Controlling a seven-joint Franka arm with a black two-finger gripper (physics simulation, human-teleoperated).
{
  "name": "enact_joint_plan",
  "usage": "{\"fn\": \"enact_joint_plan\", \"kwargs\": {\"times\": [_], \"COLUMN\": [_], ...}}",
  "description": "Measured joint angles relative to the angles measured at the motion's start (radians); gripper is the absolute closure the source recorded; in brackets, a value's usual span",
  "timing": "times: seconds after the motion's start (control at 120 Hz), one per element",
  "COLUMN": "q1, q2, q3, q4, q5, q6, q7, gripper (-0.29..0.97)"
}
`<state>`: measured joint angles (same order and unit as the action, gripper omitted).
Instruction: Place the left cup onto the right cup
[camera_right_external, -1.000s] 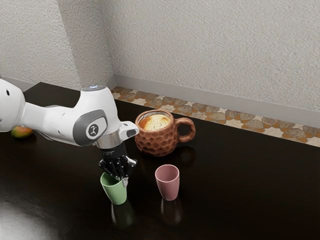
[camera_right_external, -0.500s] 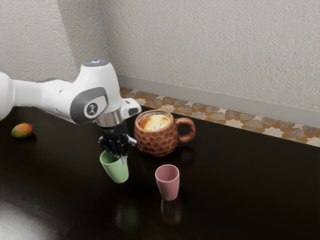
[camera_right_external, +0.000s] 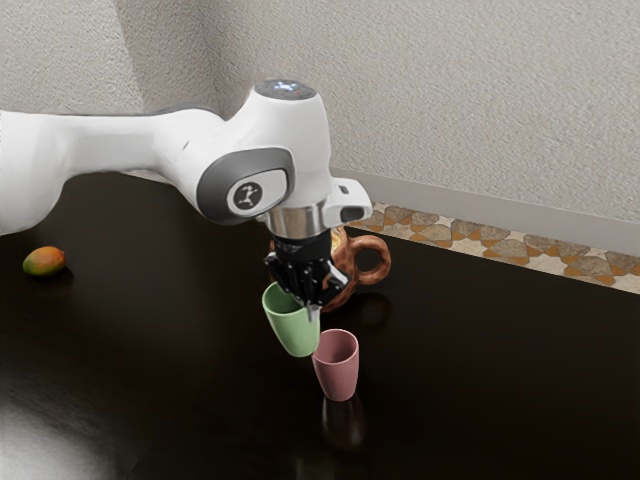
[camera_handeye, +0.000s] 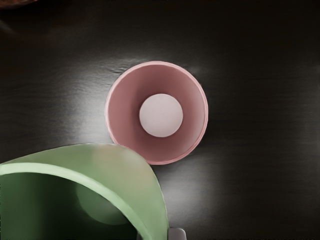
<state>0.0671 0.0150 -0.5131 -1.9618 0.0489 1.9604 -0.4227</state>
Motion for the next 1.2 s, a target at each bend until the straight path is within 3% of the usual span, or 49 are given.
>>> {"fn": "enact_joint_plan", "kwargs": {"times": [0.133, 0.4, 1.2], "q1": [-0.069, -0.078, -0.148], "q2": [0.059, 0.147, 0.272], "q3": [0.037, 0.106, 0.1], "q4": [0.069, 0.167, 0.266], "q5": [0.042, 0.107, 0.134], "q6": [-0.022, -0.056, -0.074], "q7": [-0.019, -0.046, -0.097], "gripper": [0.79, 0.79, 0.79]}}
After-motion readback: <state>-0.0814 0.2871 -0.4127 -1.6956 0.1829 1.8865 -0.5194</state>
